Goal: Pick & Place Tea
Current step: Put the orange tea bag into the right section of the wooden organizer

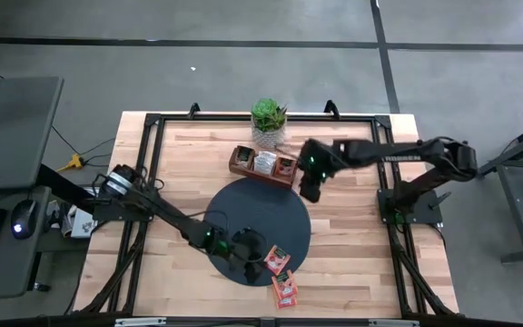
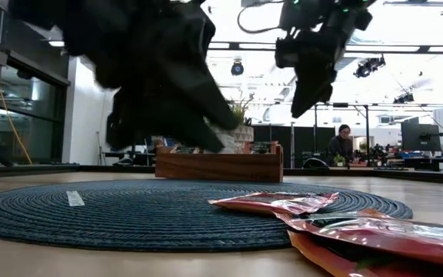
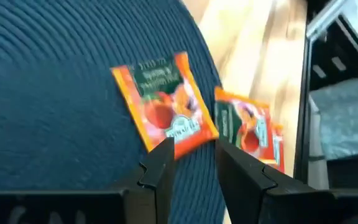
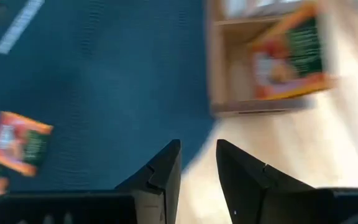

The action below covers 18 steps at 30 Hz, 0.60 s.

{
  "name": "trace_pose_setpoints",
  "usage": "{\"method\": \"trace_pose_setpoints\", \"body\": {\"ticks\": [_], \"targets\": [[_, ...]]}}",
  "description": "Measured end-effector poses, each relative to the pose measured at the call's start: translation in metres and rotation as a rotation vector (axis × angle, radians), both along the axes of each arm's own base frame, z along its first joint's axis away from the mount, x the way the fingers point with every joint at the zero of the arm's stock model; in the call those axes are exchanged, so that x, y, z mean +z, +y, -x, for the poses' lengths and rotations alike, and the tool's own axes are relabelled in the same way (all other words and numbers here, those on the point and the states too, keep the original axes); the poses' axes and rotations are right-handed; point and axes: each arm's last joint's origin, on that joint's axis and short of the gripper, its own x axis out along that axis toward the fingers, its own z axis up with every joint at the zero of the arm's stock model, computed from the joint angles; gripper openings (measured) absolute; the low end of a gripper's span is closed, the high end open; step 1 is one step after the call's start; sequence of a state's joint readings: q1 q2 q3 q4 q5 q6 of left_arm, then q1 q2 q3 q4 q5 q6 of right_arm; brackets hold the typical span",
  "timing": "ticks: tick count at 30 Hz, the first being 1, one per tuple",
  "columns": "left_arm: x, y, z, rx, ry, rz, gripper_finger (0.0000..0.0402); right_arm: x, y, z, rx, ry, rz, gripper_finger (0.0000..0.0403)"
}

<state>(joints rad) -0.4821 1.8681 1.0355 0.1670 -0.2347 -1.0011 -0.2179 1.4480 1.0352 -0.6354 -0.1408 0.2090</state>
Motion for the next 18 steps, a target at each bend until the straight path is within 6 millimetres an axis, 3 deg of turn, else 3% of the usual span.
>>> {"method": "trace_pose_setpoints", "body": {"ticks": [10, 18], "targets": [[-0.005, -0.015, 0.002, 0.008, -0.031, 0.036, 0.0114, -0.047, 0.068, 0.005, -0.055, -0.190, -0.172, 0.0099], [-0.011, -0.015, 0.000, 0.033, -0.039, 0.018, 0.0114, -0.068, 0.099, 0.010, -0.096, -0.294, -0.237, 0.0098]]}}
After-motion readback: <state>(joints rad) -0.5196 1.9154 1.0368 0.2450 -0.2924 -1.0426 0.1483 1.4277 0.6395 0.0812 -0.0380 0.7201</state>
